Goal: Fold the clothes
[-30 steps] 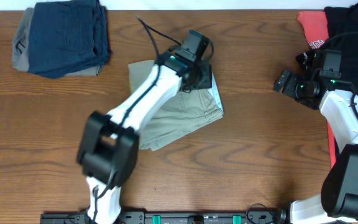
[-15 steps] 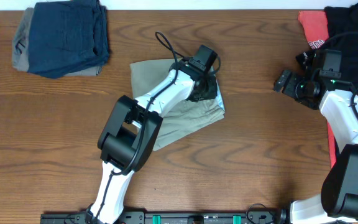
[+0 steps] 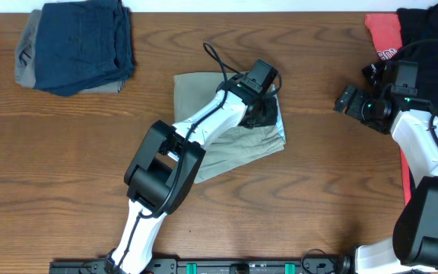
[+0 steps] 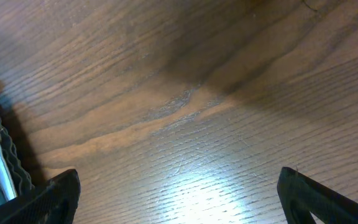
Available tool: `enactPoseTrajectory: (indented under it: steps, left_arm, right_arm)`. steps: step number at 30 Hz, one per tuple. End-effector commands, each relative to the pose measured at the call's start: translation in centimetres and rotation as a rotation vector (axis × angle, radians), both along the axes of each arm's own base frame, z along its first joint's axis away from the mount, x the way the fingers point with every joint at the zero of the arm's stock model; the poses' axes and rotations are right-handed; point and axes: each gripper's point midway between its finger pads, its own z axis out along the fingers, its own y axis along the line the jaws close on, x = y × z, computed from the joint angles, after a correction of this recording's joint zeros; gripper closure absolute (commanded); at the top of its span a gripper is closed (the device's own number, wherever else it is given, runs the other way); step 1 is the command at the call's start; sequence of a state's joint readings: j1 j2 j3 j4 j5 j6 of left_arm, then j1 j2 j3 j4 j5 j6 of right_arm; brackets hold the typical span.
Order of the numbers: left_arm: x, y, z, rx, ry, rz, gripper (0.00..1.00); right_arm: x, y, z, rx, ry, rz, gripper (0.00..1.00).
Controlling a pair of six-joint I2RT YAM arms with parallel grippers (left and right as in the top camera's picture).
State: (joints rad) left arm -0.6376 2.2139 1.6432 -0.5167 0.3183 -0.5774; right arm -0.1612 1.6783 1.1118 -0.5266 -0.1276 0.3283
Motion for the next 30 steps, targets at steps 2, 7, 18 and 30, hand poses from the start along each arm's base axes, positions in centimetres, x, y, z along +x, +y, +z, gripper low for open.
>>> enactPoseTrajectory:
  steps: [2, 7, 18, 30]
  left_arm:
    - [-0.3, 1.3, 2.5, -0.008, 0.014, 0.020, 0.34]
    - [0.7, 4.8, 7.3, -0.025, -0.014, 0.089, 0.22]
    - [1.1, 17.4, 14.3, 0.054, -0.090, 0.118, 0.02]
    - [-0.1, 25.3, 9.3, 0.129, 0.089, 0.174, 0.02]
  right_arm:
    - [0.6, -0.2, 0.8, -0.005, -0.023, 0.008, 0.01]
    - [0.6, -0.2, 0.8, -0.005, -0.023, 0.008, 0.01]
    - [0.6, -0.2, 0.8, -0.006, -0.023, 0.008, 0.01]
    - [0.6, -0.2, 0.8, -0.006, -0.023, 0.008, 0.01]
